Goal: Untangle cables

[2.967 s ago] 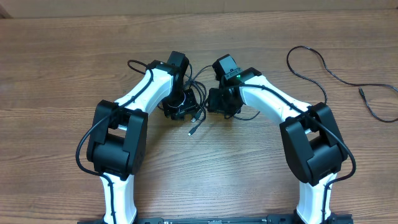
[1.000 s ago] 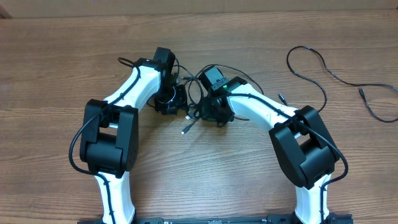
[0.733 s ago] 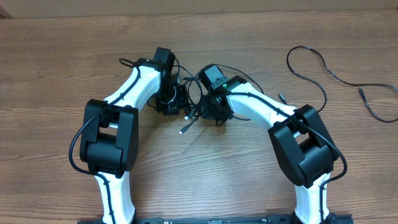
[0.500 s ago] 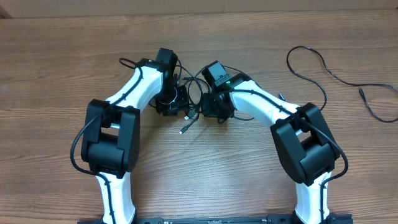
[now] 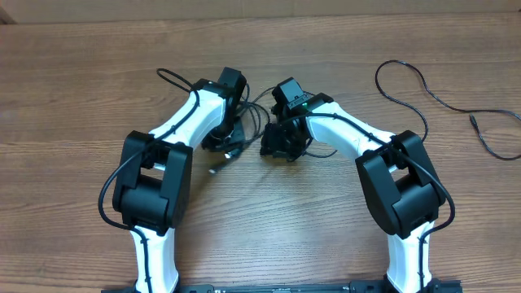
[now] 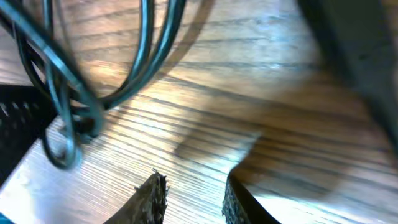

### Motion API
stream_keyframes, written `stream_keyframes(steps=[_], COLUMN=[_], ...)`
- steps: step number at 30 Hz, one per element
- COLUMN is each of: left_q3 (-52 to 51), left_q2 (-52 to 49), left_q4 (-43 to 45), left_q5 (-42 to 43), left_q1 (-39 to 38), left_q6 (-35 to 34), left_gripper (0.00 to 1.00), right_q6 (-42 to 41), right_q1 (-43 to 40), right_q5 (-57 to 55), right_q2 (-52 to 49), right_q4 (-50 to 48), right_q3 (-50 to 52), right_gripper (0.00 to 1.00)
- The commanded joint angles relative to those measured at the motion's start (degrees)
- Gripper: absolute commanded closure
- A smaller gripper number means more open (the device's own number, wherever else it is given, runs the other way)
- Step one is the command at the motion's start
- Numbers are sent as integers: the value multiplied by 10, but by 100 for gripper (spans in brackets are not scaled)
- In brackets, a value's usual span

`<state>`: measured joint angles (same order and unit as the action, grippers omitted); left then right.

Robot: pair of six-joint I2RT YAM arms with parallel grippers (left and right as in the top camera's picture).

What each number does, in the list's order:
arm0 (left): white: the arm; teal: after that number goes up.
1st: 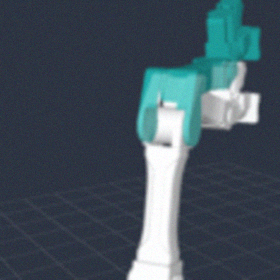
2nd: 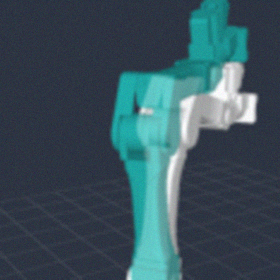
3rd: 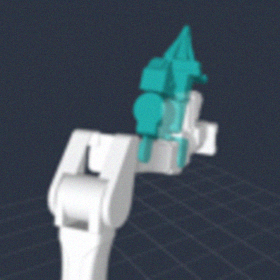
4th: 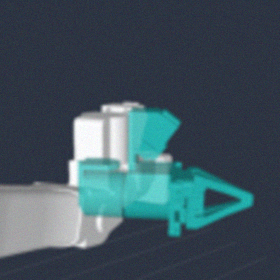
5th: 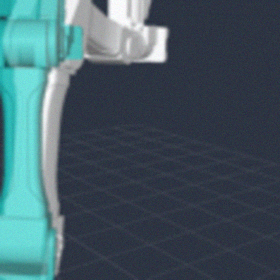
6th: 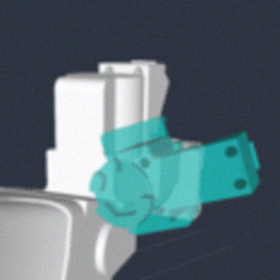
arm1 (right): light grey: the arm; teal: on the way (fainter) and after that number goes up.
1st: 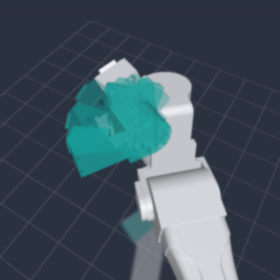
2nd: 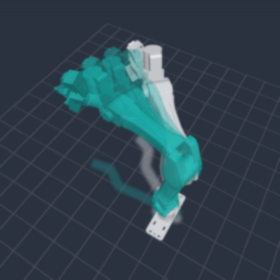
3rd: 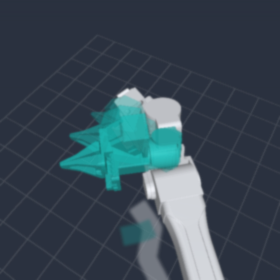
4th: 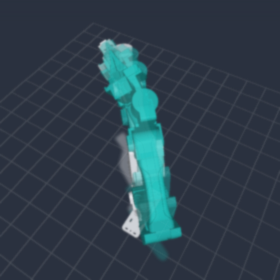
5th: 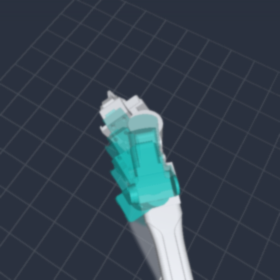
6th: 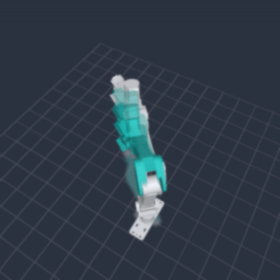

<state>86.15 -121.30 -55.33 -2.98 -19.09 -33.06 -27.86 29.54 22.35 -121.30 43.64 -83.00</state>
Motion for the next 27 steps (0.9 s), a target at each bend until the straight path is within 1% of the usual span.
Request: stream_keyframes(steps=[1,5,8,9,11,12,14,16,18,19,23,27], left_q3=[-6,-6,-6,-6,-6,-6,-6,-6,-6,-6,-6,-6], left_q2=[-3,-3,-3,-3,-3,-3,-3,-3,-3,-3,-3,-3], left_q4=[4,8,-1,-4,-3,-3,-10,-19,-35,-39,-38,-40], left_q5=[-91,-88,-83,-68,-5,42,105,117,130,131,124,97], left_q1=[39,68,94,102,115,120,123,123,122,122,124,124], left_q6=[3,31,33,40,75,98,119,117,116,116,113,105], left_gripper=[74,74,74,74,74,75,75,75,74,74,73,73], right_q6=[-26,-40,-47,-47,-47,-47,-52,-52,-52,-53,-73,-78], right_q1=[16,37,48,51,57,59,64,70,83,88,103,101], right_q5=[17,-7,-30,-30,-30,-28,-28,-28,-28,-31,-67,-93], right_q2=[-11,-11,-11,-11,-11,-11,-11,-13,-22,-27,-53,-77], right_q4=[-26,-73,-74,-77,-101,-121,-174,-201,-210,-209,-212,-206], right_q3=[-3,-9,-37,-50,-72,-78,-81,-81,-81,-80,-78,-78], right_gripper=[70,72,74,74,73,73,75,75,84,86,89,91])
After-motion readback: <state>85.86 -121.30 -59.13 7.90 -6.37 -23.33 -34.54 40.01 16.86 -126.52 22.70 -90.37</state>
